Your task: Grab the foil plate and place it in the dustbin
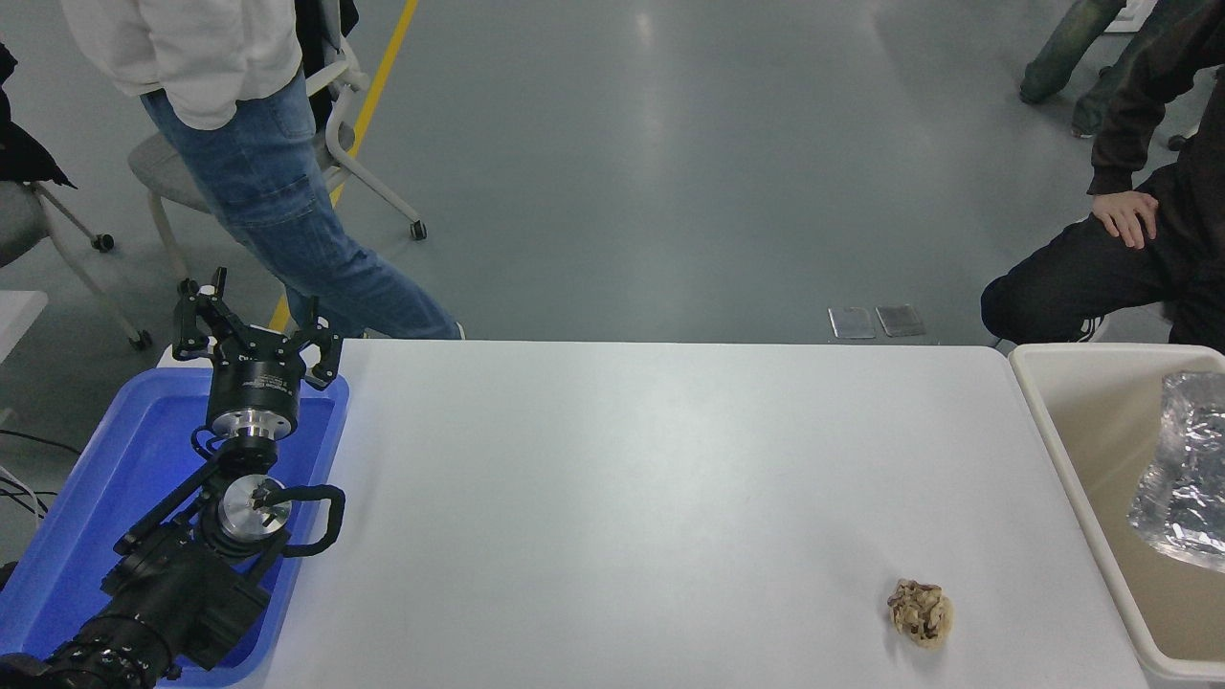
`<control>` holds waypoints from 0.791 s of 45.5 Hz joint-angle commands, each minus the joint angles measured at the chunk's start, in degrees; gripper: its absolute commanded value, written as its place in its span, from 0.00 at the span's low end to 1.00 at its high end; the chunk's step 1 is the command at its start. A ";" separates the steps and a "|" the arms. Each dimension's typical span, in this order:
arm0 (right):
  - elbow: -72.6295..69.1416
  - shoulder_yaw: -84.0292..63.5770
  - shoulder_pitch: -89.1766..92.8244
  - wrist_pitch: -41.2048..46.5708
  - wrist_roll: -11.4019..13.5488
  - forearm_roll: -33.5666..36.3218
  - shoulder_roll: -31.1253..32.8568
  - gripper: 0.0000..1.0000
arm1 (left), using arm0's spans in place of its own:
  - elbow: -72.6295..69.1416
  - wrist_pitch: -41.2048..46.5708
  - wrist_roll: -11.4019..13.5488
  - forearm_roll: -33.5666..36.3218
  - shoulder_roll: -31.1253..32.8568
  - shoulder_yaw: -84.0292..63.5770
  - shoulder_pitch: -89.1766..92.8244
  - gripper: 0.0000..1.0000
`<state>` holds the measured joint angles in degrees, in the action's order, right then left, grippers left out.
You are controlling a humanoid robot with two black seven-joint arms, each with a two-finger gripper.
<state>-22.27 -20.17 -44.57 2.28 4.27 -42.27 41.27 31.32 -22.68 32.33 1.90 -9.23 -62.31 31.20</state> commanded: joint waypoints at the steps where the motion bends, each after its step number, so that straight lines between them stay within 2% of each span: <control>1: -0.06 0.75 0.63 -0.17 -0.49 0.26 -1.02 1.00 | -0.03 0.00 0.02 -0.05 0.00 0.00 0.00 0.99; 12: -9.44 -0.65 -5.51 0.62 -0.49 -0.70 1.35 1.00 | -0.03 0.00 -0.07 0.03 0.00 0.00 0.09 0.99; 23: -30.10 -14.27 -27.21 4.66 -0.40 -0.97 7.68 1.00 | 0.06 0.00 -0.07 0.03 0.09 0.09 0.09 0.99; 36: -50.93 -33.17 -57.19 9.23 -0.40 1.22 4.88 1.00 | 0.06 0.00 -0.07 0.03 0.09 0.00 0.09 0.99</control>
<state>-55.71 -39.27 -78.45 7.56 3.82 -42.82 47.46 31.37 -22.68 32.25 1.94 -9.16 -62.26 31.29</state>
